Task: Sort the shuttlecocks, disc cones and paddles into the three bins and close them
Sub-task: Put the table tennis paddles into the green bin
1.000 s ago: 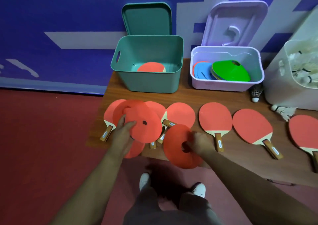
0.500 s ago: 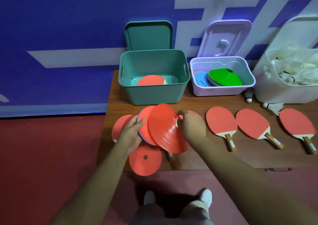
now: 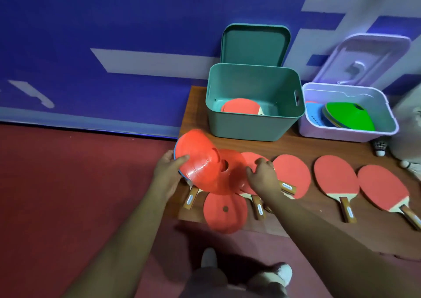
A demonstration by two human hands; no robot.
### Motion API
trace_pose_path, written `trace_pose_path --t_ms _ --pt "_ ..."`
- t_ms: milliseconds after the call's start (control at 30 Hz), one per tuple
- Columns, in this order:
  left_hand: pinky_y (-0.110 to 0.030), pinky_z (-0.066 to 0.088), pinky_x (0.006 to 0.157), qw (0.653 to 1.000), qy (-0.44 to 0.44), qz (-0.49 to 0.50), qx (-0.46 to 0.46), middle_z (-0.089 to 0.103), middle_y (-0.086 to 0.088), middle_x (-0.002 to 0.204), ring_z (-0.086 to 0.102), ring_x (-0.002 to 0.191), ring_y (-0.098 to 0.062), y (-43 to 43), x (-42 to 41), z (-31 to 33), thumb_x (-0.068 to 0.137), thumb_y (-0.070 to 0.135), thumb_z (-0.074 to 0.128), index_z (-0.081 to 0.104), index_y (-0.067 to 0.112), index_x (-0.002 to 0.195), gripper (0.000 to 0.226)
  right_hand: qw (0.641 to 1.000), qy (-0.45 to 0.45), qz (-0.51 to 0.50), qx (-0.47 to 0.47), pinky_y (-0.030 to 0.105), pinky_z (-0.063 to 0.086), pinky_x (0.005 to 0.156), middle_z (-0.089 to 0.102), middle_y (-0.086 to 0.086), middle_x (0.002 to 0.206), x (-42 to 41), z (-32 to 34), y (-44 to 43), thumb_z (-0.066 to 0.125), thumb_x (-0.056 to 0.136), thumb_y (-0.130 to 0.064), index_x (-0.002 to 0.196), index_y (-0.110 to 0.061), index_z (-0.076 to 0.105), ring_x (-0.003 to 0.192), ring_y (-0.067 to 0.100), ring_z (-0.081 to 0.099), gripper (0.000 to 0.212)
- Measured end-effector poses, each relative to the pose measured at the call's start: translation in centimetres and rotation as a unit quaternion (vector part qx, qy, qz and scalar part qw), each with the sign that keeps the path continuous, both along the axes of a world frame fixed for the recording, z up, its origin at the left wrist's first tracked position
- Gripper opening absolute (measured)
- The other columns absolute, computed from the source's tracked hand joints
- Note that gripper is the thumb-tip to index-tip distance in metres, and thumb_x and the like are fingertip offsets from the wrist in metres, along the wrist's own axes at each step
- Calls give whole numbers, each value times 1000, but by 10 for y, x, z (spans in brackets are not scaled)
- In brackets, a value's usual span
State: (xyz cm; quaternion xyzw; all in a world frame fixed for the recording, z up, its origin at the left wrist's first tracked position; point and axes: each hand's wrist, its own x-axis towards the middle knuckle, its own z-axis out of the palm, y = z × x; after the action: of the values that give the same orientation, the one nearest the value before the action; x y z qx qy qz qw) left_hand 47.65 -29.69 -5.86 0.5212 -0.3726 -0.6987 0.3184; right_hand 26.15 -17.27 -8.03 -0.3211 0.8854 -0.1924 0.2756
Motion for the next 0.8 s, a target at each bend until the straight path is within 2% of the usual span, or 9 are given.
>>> trace_pose_path --t_ms 33,100,167,300,400,500,567,667,800 --pt "-39 53 78 1000 7 11 6 67 -17 99 66 84 -25 -2 3 -2 87 1 62 60 4 104 18 999 -18 -12 46 41 43 93 50 27 123 -2 -7 4 55 91 -33 121 2 48 113 41 53 46" --pt "-36 55 75 999 25 37 20 67 -17 97 67 82 -23 -5 7 -7 87 -2 61 58 3 104 19 993 -63 -25 98 41 42 94 49 28 126 -1 -20 7 56 91 -45 123 2 45 117 42 51 58" --pt "-31 58 69 997 37 52 30 68 -17 97 68 81 -21 -7 10 -12 87 -3 61 59 1 105 19 989 -98 -37 100 41 42 95 52 28 127 3 -32 2 57 87 -56 124 2 45 120 39 51 70" --pt "-34 58 71 996 37 65 42 66 -20 102 66 86 -27 -9 15 -20 86 -4 61 58 -2 110 24 978 -159 -116 71 39 44 98 55 24 129 11 -50 -18 63 77 -66 127 1 43 120 36 54 86" --pt "-38 56 76 996 36 73 45 66 -20 101 66 85 -28 -8 18 -23 85 -4 61 59 1 105 20 973 -160 -158 51 41 47 98 57 23 127 13 -58 -30 67 71 -68 125 0 41 117 37 57 91" --pt "-43 54 82 996 34 69 45 66 -22 104 64 90 -31 -8 23 -26 85 -4 63 59 2 105 21 973 -158 -164 49 43 44 101 48 25 132 17 -61 -41 71 65 -70 130 0 37 121 40 51 101" --pt "-42 54 80 996 35 69 44 67 -20 101 65 88 -30 -8 26 -25 85 -4 62 60 4 101 18 974 -139 -161 70 44 43 102 42 25 133 18 -59 -49 72 64 -70 134 -2 35 124 42 46 105" --pt "-38 55 75 996 40 76 36 68 -17 96 65 83 -28 -11 29 -23 85 -4 61 60 6 97 16 981 -71 -137 119 44 43 100 42 23 130 17 -59 -55 73 68 -64 132 -6 42 121 43 46 92" --pt "-39 54 81 994 73 83 22 66 -19 100 65 88 -28 -15 36 -22 86 -3 61 58 4 99 16 994 -2 -78 77 40 50 86 59 20 115 19 -53 -54 62 79 -54 112 -6 60 104 40 60 58"
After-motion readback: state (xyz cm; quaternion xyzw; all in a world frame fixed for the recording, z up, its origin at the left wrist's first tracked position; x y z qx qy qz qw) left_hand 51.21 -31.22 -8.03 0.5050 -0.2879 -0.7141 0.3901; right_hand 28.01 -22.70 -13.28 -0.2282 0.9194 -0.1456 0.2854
